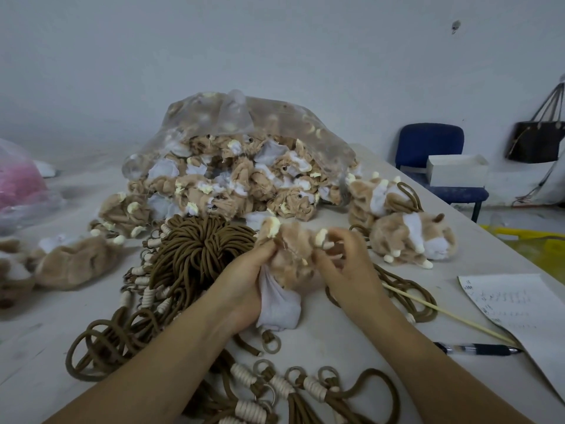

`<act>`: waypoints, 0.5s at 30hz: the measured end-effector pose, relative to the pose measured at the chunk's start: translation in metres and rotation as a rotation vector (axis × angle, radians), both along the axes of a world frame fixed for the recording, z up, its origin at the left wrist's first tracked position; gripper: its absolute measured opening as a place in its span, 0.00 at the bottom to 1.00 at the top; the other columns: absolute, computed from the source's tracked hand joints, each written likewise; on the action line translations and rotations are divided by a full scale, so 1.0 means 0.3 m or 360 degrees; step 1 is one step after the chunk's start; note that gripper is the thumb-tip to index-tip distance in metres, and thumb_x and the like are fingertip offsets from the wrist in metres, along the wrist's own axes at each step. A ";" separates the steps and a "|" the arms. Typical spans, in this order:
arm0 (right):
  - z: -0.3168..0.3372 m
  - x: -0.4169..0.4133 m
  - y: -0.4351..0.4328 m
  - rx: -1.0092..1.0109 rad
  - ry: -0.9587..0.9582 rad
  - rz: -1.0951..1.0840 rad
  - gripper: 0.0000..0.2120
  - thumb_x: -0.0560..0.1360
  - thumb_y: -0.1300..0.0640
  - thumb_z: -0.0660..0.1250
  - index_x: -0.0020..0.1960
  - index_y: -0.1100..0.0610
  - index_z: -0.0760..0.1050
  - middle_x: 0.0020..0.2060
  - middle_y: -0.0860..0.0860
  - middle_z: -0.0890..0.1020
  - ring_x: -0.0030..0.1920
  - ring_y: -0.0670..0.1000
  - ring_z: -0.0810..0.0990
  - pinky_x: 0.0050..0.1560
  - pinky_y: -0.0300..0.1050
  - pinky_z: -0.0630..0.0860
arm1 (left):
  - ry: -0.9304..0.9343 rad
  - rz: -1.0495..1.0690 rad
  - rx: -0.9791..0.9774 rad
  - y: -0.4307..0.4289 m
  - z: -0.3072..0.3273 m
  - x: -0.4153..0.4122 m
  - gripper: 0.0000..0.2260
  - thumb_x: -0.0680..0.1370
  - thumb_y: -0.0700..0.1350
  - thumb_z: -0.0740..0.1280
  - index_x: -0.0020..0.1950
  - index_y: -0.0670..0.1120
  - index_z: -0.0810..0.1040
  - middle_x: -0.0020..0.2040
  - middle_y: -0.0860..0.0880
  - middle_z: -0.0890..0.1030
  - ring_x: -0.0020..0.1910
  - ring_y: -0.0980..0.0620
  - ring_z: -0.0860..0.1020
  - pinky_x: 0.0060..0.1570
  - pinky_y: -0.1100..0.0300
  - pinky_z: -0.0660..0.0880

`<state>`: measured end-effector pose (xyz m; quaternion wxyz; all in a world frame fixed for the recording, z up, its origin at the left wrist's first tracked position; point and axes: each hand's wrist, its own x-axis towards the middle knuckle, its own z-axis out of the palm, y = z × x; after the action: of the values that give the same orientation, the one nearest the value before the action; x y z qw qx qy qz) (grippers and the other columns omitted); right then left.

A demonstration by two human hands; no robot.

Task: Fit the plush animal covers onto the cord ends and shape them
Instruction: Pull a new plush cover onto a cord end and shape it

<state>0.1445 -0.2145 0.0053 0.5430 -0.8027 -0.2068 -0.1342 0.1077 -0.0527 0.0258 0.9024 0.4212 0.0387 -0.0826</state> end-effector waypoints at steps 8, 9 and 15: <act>0.027 -0.034 0.038 -0.0443 -0.0719 -0.0012 0.08 0.73 0.60 0.71 0.45 0.59 0.71 0.44 0.49 0.69 0.38 0.44 0.67 0.34 0.46 0.73 | 0.0029 0.0071 0.0015 0.009 0.019 -0.004 0.18 0.81 0.43 0.59 0.66 0.33 0.75 0.62 0.35 0.78 0.56 0.44 0.79 0.53 0.56 0.79; 0.027 -0.033 0.037 -0.0493 -0.0708 -0.0040 0.08 0.75 0.58 0.69 0.43 0.59 0.70 0.42 0.48 0.68 0.36 0.44 0.66 0.33 0.46 0.72 | 0.0022 0.0065 0.0011 0.008 0.020 -0.003 0.18 0.81 0.43 0.59 0.65 0.32 0.75 0.62 0.35 0.78 0.54 0.44 0.80 0.50 0.57 0.80; 0.023 -0.050 0.040 -0.0812 -0.0799 -0.0062 0.11 0.78 0.55 0.61 0.40 0.48 0.60 0.33 0.41 0.63 0.34 0.43 0.61 0.29 0.33 0.57 | -0.0086 0.0228 0.0437 -0.015 0.017 -0.008 0.09 0.80 0.41 0.63 0.54 0.42 0.82 0.53 0.42 0.81 0.54 0.45 0.79 0.54 0.54 0.76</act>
<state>0.1294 -0.2026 0.0122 0.2547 -0.8583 -0.3451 -0.2816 0.1053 -0.0572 0.0308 0.8406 0.5388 0.0552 -0.0005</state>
